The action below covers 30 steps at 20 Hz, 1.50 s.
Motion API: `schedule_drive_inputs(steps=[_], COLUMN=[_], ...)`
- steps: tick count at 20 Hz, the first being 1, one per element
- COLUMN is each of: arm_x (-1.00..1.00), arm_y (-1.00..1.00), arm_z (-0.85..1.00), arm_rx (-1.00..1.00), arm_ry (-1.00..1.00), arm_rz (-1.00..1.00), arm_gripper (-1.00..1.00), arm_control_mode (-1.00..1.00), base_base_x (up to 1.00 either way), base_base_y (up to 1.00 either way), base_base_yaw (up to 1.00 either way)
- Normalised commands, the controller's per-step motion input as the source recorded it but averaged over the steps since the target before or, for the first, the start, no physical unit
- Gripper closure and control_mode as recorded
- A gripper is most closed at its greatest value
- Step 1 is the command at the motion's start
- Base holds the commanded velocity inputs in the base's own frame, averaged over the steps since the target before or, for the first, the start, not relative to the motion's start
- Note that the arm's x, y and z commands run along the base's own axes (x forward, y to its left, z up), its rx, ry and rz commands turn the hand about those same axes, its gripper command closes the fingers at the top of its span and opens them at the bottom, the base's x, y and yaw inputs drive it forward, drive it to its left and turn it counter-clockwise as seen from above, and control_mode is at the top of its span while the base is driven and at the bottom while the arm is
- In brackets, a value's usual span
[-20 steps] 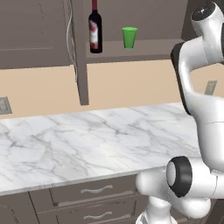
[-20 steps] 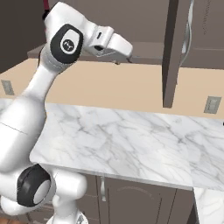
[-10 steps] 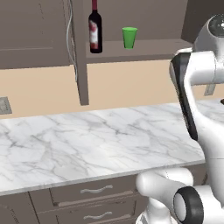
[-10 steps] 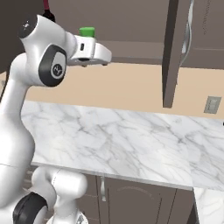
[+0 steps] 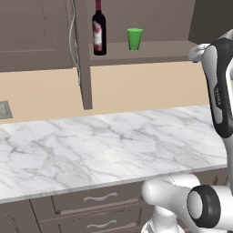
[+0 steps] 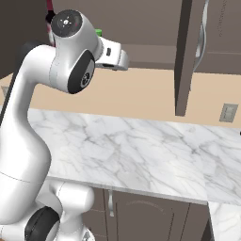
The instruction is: Open the cabinet directly in front. Then move the wine and the cup to the dining counter with the candle on it.
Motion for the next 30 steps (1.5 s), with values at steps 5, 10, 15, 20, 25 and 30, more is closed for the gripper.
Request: schedule_drive_inputs(steps=[5,10,15,20,25,30], arm_x=[0.03,0.11,0.22,0.36,0.65,0.67], arm_y=[0.03,0.09,0.33,0.45,0.47,0.11], arm_z=[0.17,0.26,0.11,0.03,0.13,0.35], arm_rx=[0.00,0.02,0.03,0.01,0.08,0.10], arm_ry=[0.00,-0.03,-0.18,-0.24,-0.12,0.00], arm_rz=[0.00,0.02,0.03,0.05,0.05,0.03], arm_gripper=[-1.00,-1.00,-1.00,-1.00,-1.00,-1.00], arm_control_mode=[-1.00,-1.00,-1.00,-1.00,-1.00,-1.00], base_base_x=[0.00,0.00,0.00,0.00,0.00,0.00], base_base_y=[0.00,0.00,0.00,0.00,0.00,0.00], base_base_yaw=[0.00,0.00,0.00,0.00,0.00,0.00])
